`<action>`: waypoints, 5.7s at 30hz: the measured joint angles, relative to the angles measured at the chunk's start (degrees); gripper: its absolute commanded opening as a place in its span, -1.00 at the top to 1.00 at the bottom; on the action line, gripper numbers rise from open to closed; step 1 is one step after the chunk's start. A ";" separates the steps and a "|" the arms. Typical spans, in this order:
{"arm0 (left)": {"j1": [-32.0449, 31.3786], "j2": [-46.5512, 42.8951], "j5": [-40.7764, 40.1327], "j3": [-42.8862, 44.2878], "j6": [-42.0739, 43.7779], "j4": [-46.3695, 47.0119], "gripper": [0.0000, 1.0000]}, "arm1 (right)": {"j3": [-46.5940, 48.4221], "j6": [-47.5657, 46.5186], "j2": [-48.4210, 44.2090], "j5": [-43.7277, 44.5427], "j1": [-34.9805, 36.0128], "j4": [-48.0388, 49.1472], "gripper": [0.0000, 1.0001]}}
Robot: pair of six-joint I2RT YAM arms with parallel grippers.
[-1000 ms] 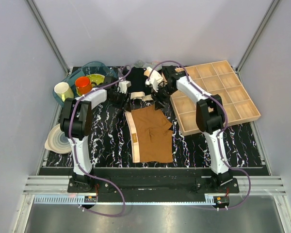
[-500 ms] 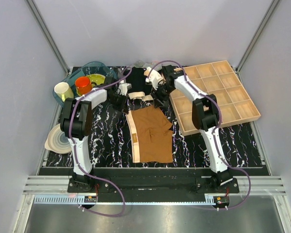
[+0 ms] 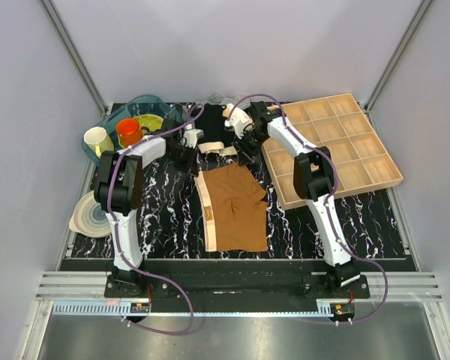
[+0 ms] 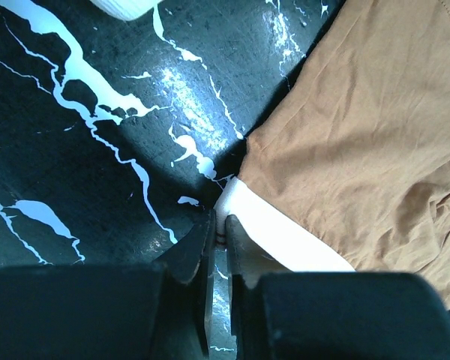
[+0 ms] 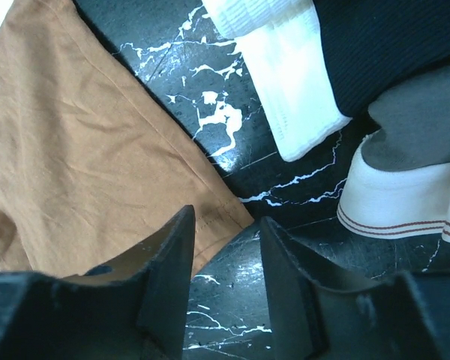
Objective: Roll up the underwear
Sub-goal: Fold the underwear at the center of the board.
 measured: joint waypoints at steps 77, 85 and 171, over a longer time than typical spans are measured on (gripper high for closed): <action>-21.84 -50.40 -13.11 -41.05 17.59 1.51 0.94 | -66.97 -10.56 -48.92 -6.38 9.64 16.63 1.00; -23.58 -48.70 -13.86 -41.11 17.57 0.59 0.92 | -68.41 -12.04 -49.09 -5.57 10.14 16.59 0.99; -44.87 -38.07 -22.69 -35.21 5.95 -1.20 0.85 | -68.28 -15.93 -46.51 -2.16 5.42 8.24 0.85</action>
